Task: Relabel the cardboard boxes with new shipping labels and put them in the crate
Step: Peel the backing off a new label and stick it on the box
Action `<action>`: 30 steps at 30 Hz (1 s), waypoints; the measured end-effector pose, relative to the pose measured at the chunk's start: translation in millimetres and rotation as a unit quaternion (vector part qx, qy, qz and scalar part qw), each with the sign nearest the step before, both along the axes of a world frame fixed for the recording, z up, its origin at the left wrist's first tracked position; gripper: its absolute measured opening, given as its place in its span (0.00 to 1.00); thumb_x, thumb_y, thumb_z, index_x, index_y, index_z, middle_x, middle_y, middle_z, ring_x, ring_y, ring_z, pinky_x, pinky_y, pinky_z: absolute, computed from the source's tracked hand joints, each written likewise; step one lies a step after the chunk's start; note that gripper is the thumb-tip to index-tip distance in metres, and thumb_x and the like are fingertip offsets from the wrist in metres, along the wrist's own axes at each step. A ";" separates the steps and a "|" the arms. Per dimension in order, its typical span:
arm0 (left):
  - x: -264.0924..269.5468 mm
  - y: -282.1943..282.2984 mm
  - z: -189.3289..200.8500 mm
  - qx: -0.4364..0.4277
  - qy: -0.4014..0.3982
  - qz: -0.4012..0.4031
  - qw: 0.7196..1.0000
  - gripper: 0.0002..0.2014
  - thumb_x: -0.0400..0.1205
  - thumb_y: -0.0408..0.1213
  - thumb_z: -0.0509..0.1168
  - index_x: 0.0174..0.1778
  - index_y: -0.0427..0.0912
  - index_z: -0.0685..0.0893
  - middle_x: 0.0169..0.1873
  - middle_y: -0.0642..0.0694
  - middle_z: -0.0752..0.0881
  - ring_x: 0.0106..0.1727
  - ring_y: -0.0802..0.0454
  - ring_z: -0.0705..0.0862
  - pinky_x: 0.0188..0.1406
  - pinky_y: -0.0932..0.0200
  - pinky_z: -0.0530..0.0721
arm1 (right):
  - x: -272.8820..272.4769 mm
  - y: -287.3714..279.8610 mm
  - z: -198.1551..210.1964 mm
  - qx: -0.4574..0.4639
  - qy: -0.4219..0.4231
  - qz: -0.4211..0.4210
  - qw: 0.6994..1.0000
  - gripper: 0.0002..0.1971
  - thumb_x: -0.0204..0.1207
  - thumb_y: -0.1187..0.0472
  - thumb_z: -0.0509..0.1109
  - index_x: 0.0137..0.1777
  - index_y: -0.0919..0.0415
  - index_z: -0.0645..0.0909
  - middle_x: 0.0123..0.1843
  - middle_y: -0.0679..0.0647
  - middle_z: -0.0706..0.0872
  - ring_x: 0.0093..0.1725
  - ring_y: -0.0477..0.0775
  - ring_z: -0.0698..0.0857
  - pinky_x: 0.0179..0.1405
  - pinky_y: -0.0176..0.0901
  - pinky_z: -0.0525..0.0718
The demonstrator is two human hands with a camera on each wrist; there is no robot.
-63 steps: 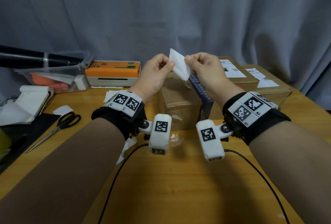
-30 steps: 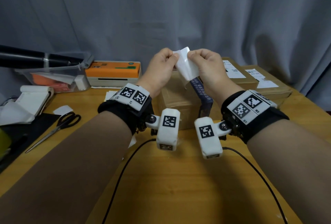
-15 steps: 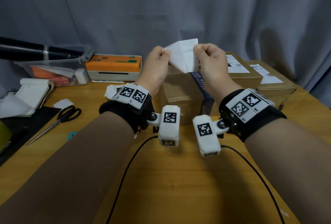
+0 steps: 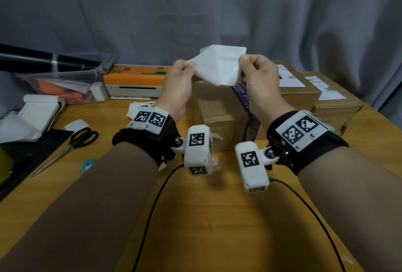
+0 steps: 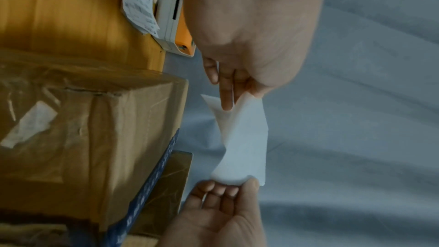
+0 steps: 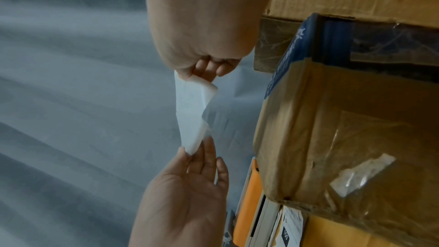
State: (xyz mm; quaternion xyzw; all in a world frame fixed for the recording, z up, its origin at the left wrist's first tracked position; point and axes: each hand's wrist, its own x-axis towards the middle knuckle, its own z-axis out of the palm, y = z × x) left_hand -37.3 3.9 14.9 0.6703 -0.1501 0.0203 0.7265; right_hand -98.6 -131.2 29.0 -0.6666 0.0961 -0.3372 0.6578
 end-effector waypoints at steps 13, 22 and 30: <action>-11.2 -4.2 6.3 0.089 -0.025 -0.070 0.993 0.20 0.74 0.36 0.73 0.62 0.38 0.82 0.53 0.44 0.89 0.55 0.49 0.87 0.58 0.51 0.86 | -1.8 0.2 7.4 0.008 0.040 0.046 0.998 0.11 0.83 0.57 0.61 0.40 0.55 0.80 0.43 0.53 0.85 0.47 0.56 0.86 0.49 0.59 0.87; -11.7 -1.5 10.9 0.068 -0.032 -0.039 0.996 0.14 0.80 0.35 0.67 0.62 0.38 0.81 0.48 0.52 0.86 0.46 0.64 0.83 0.37 0.75 0.82 | -10.4 6.5 1.5 0.066 0.079 0.139 0.985 0.14 0.83 0.47 0.59 0.47 0.55 0.80 0.54 0.61 0.88 0.46 0.57 0.90 0.45 0.50 0.89; -8.0 -3.2 6.9 0.097 -0.029 -0.012 0.995 0.15 0.83 0.37 0.63 0.64 0.37 0.80 0.53 0.48 0.86 0.47 0.62 0.83 0.38 0.71 0.79 | -9.2 1.4 1.1 0.070 0.095 0.165 0.979 0.20 0.81 0.48 0.60 0.55 0.64 0.84 0.42 0.54 0.89 0.40 0.49 0.88 0.40 0.42 0.86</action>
